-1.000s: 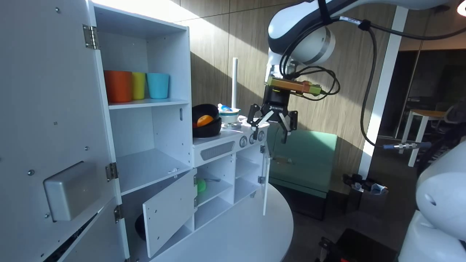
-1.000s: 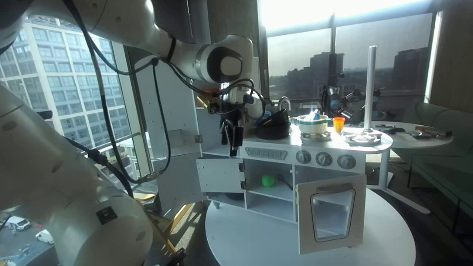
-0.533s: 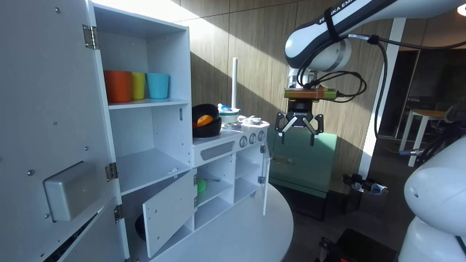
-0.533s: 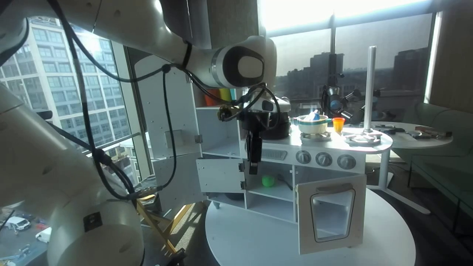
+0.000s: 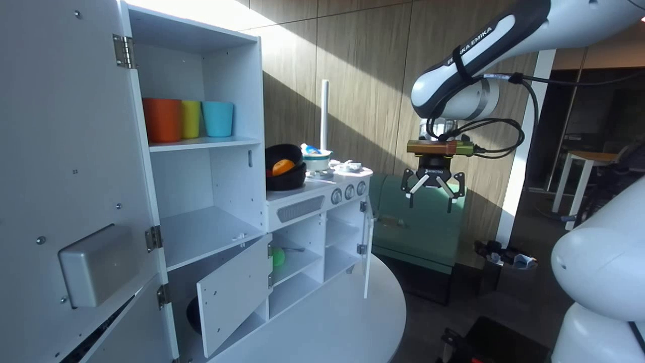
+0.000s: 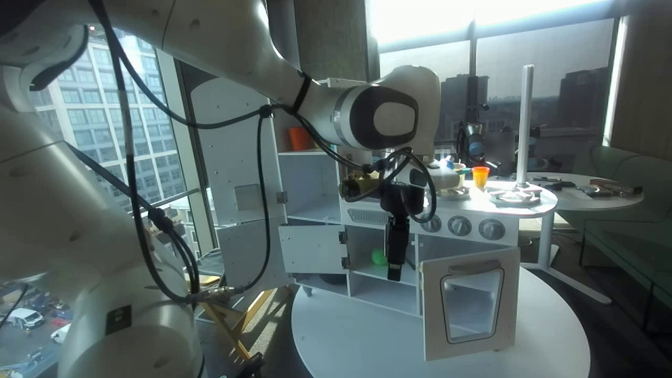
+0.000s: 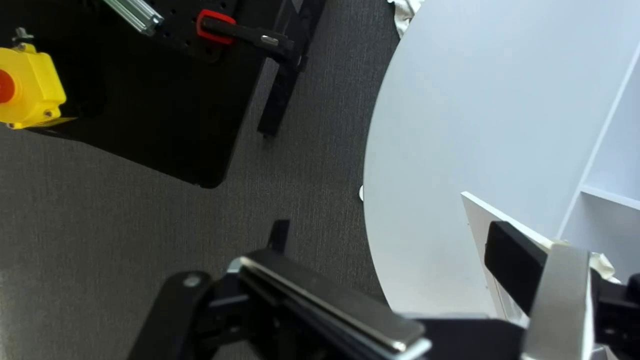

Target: Close the bottom far right cabinet door, close the bottom left cabinet door under the sink, close the bottom refrigerator door fully, close the top refrigerator door fully

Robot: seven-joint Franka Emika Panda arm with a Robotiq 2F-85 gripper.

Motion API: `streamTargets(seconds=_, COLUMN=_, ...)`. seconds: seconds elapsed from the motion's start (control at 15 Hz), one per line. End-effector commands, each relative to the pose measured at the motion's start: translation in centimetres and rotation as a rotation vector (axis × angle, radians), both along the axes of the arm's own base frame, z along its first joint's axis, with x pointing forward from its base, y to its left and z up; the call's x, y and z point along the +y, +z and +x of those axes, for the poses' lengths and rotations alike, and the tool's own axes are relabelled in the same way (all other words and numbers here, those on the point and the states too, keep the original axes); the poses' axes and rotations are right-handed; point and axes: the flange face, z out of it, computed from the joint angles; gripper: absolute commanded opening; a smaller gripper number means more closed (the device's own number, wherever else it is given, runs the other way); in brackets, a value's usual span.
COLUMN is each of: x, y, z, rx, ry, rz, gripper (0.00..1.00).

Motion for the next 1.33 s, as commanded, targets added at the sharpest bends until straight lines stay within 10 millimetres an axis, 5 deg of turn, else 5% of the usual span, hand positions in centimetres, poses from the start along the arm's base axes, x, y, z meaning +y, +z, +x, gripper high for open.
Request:
streamTargets(seconds=0.0, x=0.3, y=-0.5, z=0.5, rx=-0.010, ry=-0.011, rz=0.027, gripper=1.00)
streamTargets(seconds=0.4, x=1.2, y=-2.0, z=2.1, rx=-0.020, ry=-0.027, rz=0.052, gripper=1.00)
streamTargets(seconds=1.0, x=-6.0, y=-10.9, z=8.7, rx=-0.170, ry=-0.334, rz=-0.055, gripper=1.00)
streamTargets(seconds=1.27, x=-6.1, y=-13.0, z=11.6, rx=-0.199, ry=-0.393, rz=-0.059, gripper=1.00)
